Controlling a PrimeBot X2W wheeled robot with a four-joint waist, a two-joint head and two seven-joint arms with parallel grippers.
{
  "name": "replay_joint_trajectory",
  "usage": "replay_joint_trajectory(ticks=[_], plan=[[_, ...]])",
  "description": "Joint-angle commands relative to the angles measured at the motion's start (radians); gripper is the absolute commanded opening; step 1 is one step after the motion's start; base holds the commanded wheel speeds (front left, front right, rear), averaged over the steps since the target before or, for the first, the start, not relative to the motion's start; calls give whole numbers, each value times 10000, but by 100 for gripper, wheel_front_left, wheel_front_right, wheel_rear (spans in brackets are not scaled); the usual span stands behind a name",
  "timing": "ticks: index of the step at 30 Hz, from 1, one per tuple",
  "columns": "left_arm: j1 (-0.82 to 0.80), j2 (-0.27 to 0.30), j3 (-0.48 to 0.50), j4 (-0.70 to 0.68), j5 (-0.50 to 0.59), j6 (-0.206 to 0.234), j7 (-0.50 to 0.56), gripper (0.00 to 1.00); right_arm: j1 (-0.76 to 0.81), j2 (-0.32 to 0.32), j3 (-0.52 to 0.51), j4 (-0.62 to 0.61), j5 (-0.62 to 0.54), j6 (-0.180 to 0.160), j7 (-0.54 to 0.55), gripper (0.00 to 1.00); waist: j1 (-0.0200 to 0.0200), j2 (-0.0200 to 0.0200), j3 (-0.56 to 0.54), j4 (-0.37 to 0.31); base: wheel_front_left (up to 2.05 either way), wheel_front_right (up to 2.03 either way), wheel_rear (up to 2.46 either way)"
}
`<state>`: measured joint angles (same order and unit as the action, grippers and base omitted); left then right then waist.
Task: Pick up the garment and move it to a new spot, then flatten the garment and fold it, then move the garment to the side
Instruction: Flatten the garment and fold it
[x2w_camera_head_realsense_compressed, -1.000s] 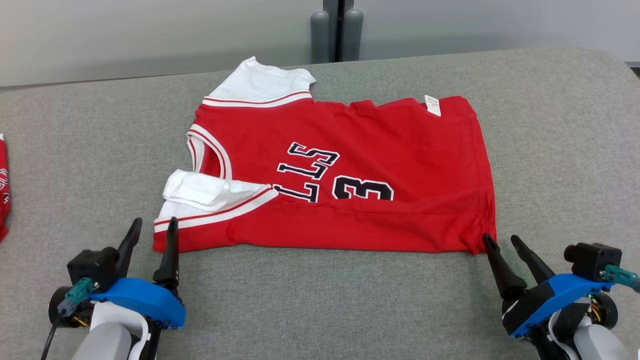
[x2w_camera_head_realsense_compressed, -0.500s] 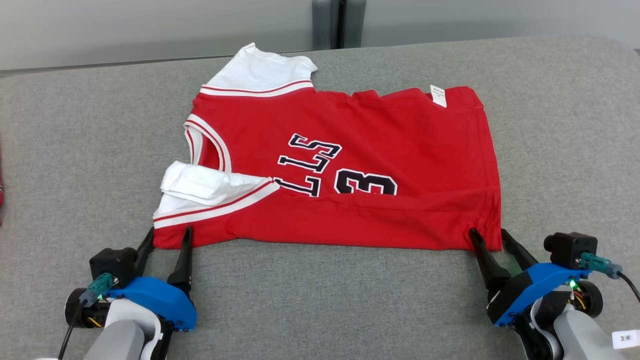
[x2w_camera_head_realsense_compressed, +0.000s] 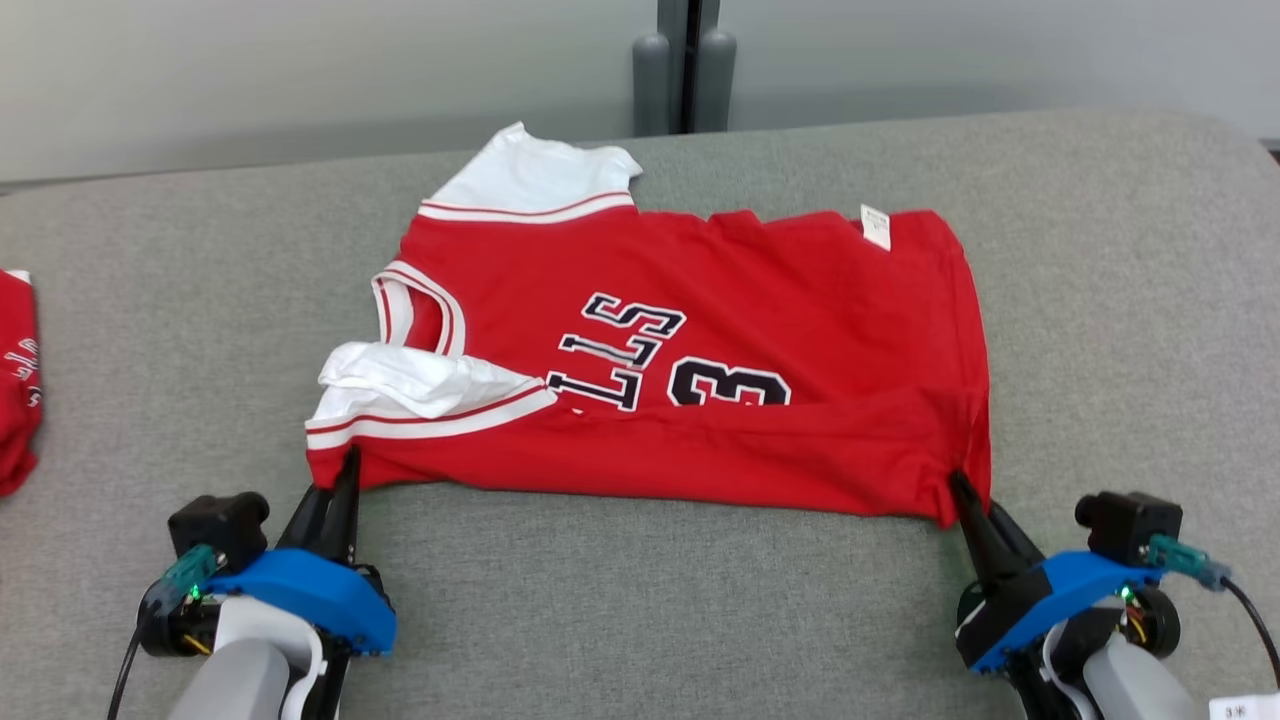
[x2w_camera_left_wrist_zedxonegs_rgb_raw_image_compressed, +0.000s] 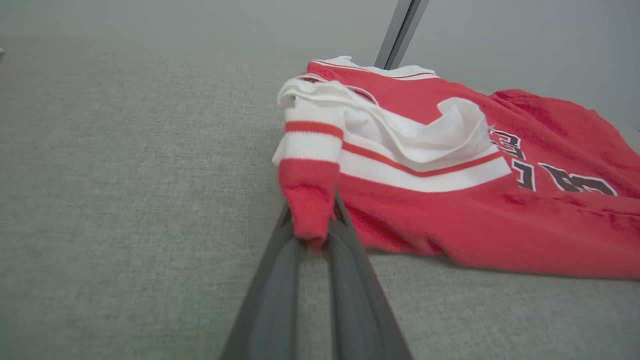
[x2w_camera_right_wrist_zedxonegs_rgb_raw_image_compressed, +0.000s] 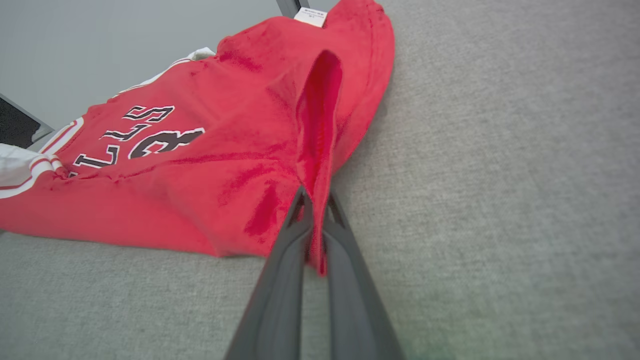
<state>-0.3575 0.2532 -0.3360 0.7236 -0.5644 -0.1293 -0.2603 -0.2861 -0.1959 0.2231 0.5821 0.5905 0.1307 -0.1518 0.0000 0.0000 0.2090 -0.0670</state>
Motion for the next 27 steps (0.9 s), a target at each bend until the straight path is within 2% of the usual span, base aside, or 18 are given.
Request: replay_joint_trajectory(ticks=[1,9,14,21,27], plan=[[364,4,223,-322,-15,1,-54,0,286,-93,94,-100,166,2,-115,0,0,0,-299,121,0,0,0],[1944,-296,713,-1486,238,167,-59,0,1377,-330,94,-701,695,2,-128,0,0,0,-1110,529,0,0,0],[3038,-350,949,-2409,382,354,-60,0,2351,-473,-18,-1632,876,2,117,0,0,0,-1476,743,0,0,0],[4324,-189,1096,-3571,452,729,-43,0,3498,-341,-305,-3101,502,2,827,0,0,0,-1618,899,0,0,0],[4999,-259,992,-4245,330,1046,359,0,4208,-154,-705,-3811,-116,2,1547,0,0,0,-1584,925,0,0,0]])
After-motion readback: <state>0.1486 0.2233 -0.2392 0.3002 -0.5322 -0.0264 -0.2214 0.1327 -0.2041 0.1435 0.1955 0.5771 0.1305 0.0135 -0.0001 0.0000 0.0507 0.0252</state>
